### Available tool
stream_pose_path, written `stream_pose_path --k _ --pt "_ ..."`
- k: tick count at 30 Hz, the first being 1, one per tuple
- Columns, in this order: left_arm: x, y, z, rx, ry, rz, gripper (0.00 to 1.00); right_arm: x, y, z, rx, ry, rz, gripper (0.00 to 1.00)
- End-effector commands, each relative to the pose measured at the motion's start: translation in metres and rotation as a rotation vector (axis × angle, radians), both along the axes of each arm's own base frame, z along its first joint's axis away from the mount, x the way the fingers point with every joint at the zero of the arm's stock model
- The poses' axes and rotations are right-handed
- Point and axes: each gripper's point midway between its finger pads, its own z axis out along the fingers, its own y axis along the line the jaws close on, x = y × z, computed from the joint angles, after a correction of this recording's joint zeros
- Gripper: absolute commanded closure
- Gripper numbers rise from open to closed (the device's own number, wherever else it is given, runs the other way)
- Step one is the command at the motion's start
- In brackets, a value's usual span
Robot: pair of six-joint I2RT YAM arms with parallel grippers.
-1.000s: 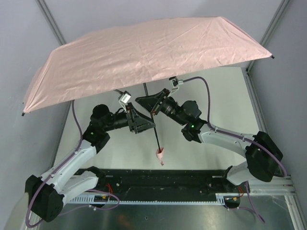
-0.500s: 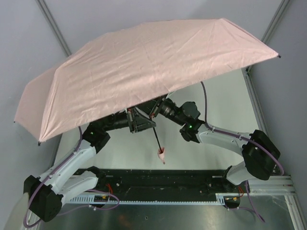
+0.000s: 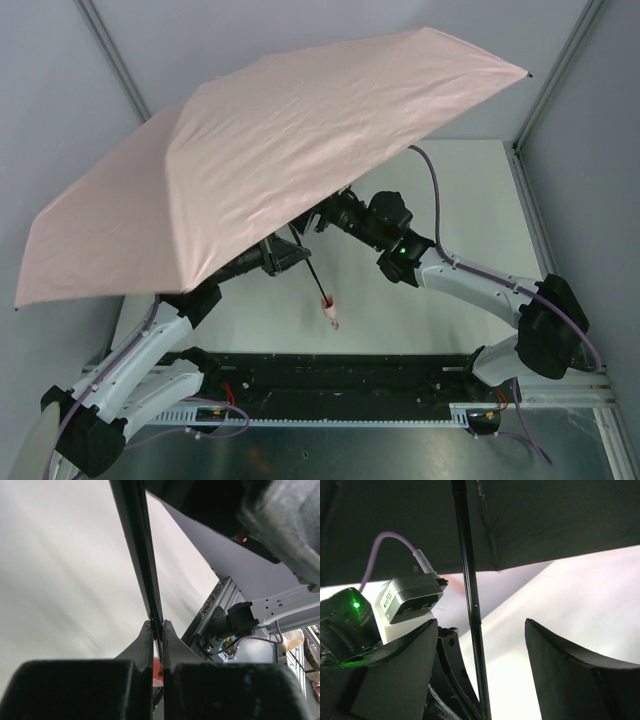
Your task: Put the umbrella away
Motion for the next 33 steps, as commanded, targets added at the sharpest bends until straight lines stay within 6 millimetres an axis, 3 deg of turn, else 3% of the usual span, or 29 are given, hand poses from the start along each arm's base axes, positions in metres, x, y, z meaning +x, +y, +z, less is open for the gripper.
stream_pose_path --k 1,7,9,12,15,16,18,19,22,24,28,33 --pt "0.003 0.002 0.024 -0.002 -0.114 0.006 1.00 0.010 -0.003 0.008 -0.108 -0.080 -0.064 0.24" --pt "-0.004 0.002 0.012 0.018 -0.092 -0.018 1.00 0.011 0.019 0.013 -0.167 -0.156 -0.039 0.21" --pt "-0.007 0.002 0.007 0.023 -0.080 -0.022 1.00 0.016 0.026 0.014 -0.180 -0.163 -0.050 0.25" --pt "-0.012 0.004 0.005 0.028 -0.077 -0.025 1.00 0.027 0.032 0.015 -0.207 -0.154 -0.078 0.44" --pt "-0.015 0.006 0.004 0.030 -0.080 -0.026 1.00 0.033 0.032 0.019 -0.202 -0.135 -0.083 0.85" --pt "-0.016 0.007 0.004 0.030 -0.081 -0.023 1.00 0.033 0.031 0.021 -0.192 -0.118 -0.082 0.93" --pt "-0.017 0.008 0.003 0.027 -0.072 -0.015 0.99 0.028 0.025 0.028 -0.158 -0.087 -0.080 0.98" --pt "-0.017 0.008 0.001 0.022 -0.055 -0.011 0.94 0.025 0.020 0.032 -0.133 -0.069 -0.089 0.99" --pt "-0.014 0.007 -0.007 0.004 0.024 0.016 0.44 0.017 -0.001 0.050 -0.023 -0.016 -0.127 1.00" --pt "-0.010 0.006 -0.015 0.010 0.057 0.041 0.26 0.016 -0.015 0.055 0.035 0.031 -0.166 1.00" --pt "-0.014 -0.010 -0.013 -0.016 0.020 0.019 0.17 0.017 -0.034 0.054 0.118 0.132 -0.233 1.00" --pt "-0.016 -0.030 -0.014 -0.017 -0.003 -0.008 0.20 0.017 -0.047 0.053 0.182 0.190 -0.301 1.00"
